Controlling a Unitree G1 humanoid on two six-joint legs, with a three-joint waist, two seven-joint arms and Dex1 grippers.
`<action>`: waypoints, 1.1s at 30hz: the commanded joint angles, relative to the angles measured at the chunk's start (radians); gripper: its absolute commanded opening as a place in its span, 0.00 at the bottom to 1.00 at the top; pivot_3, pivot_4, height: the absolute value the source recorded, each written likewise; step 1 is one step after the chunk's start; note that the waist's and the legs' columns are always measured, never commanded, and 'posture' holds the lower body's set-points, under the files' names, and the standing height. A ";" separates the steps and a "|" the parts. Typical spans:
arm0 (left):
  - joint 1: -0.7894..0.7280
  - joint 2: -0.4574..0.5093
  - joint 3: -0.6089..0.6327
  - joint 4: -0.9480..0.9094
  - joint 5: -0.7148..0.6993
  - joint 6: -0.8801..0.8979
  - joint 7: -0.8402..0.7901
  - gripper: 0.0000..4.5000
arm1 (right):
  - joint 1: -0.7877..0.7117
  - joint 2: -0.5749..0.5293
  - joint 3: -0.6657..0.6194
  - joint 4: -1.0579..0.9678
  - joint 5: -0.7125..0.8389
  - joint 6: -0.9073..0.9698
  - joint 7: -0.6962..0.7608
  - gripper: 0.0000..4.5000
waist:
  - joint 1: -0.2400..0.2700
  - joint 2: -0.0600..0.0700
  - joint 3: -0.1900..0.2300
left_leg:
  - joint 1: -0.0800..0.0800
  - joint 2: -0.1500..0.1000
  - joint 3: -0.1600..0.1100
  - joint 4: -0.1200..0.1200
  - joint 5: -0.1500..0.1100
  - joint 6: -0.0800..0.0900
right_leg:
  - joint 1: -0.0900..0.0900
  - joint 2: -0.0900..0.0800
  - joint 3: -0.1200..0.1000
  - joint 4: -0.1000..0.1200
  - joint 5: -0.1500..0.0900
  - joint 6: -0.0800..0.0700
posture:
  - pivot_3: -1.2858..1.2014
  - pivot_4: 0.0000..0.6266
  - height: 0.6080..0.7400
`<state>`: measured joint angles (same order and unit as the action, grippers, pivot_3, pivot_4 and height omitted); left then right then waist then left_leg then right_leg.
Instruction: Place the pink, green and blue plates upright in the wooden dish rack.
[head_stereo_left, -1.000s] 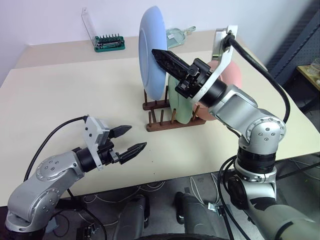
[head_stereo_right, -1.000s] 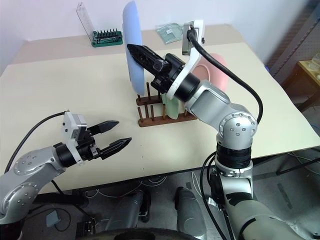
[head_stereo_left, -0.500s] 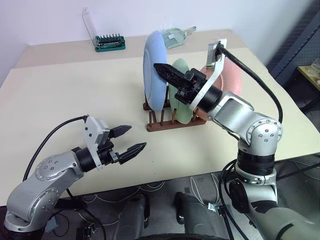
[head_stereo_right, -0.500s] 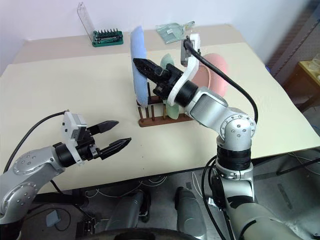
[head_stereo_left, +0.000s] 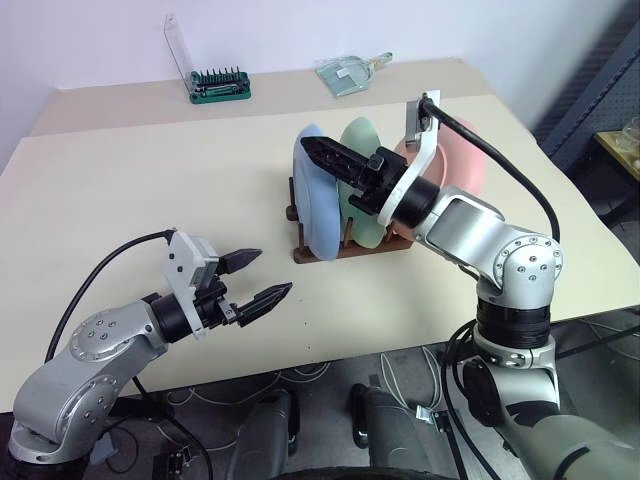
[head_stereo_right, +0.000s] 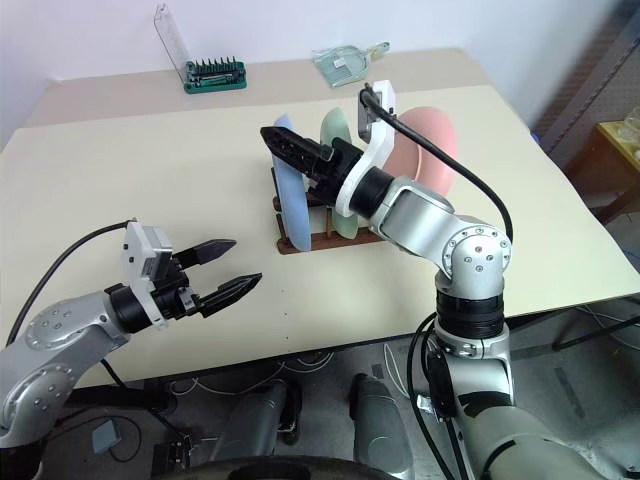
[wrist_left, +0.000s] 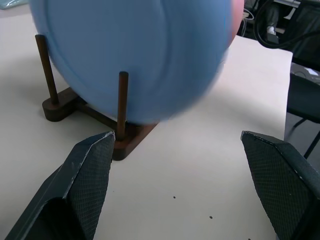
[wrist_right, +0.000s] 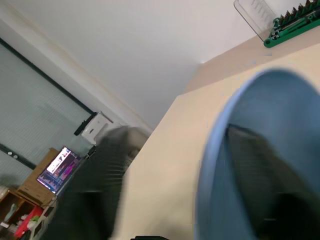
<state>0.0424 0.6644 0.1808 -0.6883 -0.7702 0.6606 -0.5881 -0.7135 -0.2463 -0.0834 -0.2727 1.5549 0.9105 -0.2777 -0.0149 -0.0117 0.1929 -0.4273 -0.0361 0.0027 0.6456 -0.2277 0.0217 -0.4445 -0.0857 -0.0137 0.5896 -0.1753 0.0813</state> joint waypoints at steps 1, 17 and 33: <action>-0.007 0.007 0.011 -0.033 0.004 -0.019 -0.002 0.93 | -0.010 -0.010 -0.001 -0.028 0.012 -0.005 0.008 0.99 | 0.000 0.000 0.000 | 0.000 0.000 0.000 0.000 0.000 0.000 | 0.000 0.000 0.000 0.000 0.000 0.000 | 0.52 0.24 1.00; -0.005 0.001 0.000 -0.034 0.003 -0.019 -0.001 0.93 | -0.119 -0.148 0.001 -0.057 -0.205 0.002 0.237 0.99 | 0.002 0.000 0.000 | -0.001 0.000 0.000 -0.003 0.000 0.000 | 0.000 0.000 -0.001 -0.007 0.000 0.000 | 0.52 0.24 1.00; -0.064 0.009 -0.079 -0.020 0.011 -0.012 -0.055 0.93 | 0.040 -0.829 -0.149 0.172 -0.863 -0.294 0.812 0.01 | 0.005 0.000 0.000 | -0.007 -0.001 0.001 -0.002 -0.002 0.003 | 0.000 -0.003 -0.005 -0.013 0.000 0.000 | 0.52 0.24 1.00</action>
<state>-0.0048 0.6682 0.1169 -0.6872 -0.7609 0.6607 -0.6294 -0.6726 -1.0450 -0.1932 -0.0858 0.7420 0.6668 0.4930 -0.0094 -0.0118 0.1934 -0.4341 -0.0366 0.0045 0.6438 -0.2297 0.0246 -0.4454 -0.0885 -0.0188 0.5777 -0.1751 0.0814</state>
